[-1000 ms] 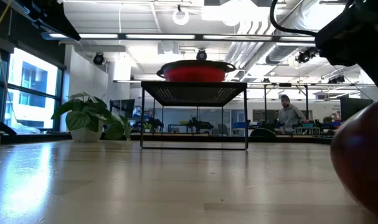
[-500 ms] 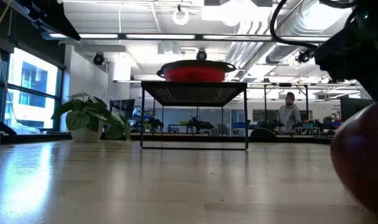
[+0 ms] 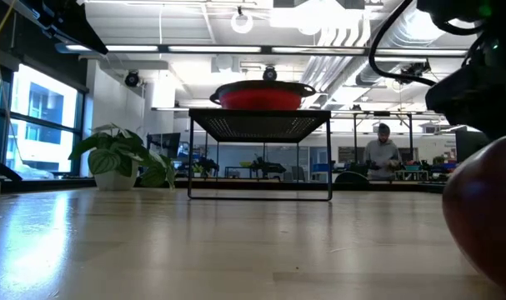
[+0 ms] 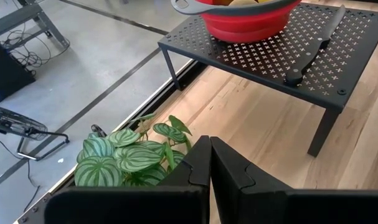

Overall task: Pick & Place Fruit
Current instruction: Put the pear into the red strainer bowl

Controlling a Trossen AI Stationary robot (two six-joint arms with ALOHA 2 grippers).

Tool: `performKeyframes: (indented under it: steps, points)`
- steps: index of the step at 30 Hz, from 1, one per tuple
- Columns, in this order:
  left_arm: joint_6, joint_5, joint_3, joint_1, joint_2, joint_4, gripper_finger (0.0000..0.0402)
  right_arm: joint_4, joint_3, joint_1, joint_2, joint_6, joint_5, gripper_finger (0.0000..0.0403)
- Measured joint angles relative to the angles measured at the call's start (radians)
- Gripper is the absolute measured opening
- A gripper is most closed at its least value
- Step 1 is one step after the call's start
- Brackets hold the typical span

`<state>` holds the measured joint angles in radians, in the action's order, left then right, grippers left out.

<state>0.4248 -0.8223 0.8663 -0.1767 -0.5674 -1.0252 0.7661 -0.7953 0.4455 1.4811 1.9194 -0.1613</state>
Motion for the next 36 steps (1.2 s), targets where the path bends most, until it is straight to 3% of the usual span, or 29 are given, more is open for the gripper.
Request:
performKeyframes:
  steps: [16, 23, 36]
  points:
    - [0.000, 0.000, 0.000, 0.000, 0.000, -0.003, 0.0000, -0.049, 0.051, 0.002, 0.000, -0.002, 0.002, 0.0230]
    - [0.000, 0.000, 0.000, 0.000, 0.000, -0.003, 0.0000, -0.089, 0.065, 0.004, 0.000, -0.003, 0.001, 0.0208]
    - [0.000, 0.000, 0.000, 0.000, 0.000, -0.003, 0.0000, -0.173, 0.114, 0.083, 0.000, 0.080, -0.007, 0.0196]
